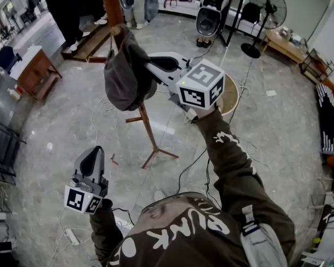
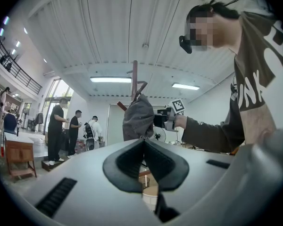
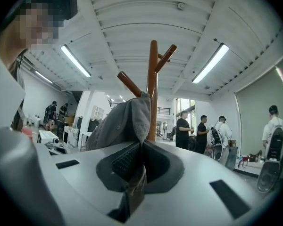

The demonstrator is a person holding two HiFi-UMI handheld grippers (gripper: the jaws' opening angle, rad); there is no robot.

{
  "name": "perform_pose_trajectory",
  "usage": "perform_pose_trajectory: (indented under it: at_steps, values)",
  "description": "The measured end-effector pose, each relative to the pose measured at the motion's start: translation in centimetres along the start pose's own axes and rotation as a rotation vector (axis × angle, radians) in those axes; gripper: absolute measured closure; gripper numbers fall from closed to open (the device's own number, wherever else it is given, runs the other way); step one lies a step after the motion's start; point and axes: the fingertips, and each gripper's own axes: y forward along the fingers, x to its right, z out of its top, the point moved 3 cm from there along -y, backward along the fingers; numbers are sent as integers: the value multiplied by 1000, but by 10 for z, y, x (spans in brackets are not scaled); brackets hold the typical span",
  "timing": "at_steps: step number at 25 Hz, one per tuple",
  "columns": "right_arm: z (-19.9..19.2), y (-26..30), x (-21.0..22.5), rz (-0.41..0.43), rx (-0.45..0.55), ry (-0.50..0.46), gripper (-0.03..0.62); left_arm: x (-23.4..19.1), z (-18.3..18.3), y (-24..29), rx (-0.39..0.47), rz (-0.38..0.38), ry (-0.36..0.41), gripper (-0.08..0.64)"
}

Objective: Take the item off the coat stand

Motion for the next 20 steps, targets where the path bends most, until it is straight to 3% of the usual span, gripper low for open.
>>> perform_pose_trajectory:
  at_steps: [20]
  values:
    - [95,-39,-49,49,143,-138,578,3,3,1,9,-15,-1,555]
